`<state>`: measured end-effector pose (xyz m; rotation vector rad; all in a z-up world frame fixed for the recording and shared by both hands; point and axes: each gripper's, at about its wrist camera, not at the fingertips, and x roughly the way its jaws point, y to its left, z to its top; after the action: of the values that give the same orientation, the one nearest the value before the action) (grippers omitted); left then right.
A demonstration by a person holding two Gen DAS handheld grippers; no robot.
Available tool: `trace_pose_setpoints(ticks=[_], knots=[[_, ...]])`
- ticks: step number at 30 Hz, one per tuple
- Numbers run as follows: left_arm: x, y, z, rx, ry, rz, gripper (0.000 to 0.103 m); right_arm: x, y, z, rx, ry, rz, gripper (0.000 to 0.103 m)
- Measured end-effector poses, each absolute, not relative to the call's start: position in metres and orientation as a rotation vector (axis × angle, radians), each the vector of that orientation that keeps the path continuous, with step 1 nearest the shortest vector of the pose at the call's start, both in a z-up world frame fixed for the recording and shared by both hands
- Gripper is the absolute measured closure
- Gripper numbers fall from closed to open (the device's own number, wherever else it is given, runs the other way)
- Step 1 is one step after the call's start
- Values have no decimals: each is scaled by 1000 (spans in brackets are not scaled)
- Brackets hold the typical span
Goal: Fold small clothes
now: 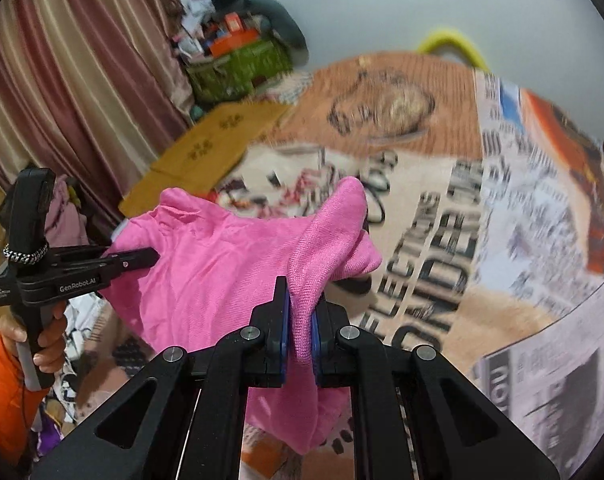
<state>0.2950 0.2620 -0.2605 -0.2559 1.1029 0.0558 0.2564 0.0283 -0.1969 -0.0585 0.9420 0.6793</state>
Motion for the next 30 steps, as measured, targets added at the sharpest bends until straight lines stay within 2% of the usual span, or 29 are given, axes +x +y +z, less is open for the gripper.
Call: trace_pose_setpoints(ticks=[2,4,8,16,23,30], knots=[[298,267,-274,-273,1123,64,83,261,30,-209,-55,969,662,95],[300,271,-279,-272,1130,82,75,266,29,-219,-61,998,644,95],[297,276,-268,-229,1110,139,64,267,25,-220,-80,1017,641,92],[292,268,-208,-157,969,88,64,249,22,-180,-177,834,666,72],[326,231,-225,-159,1028,-29,64,272,51,-193,-124,900,765,71],[366,247,-260,-116,1099,132,64,309,51,-228,-88,1017,731,71]])
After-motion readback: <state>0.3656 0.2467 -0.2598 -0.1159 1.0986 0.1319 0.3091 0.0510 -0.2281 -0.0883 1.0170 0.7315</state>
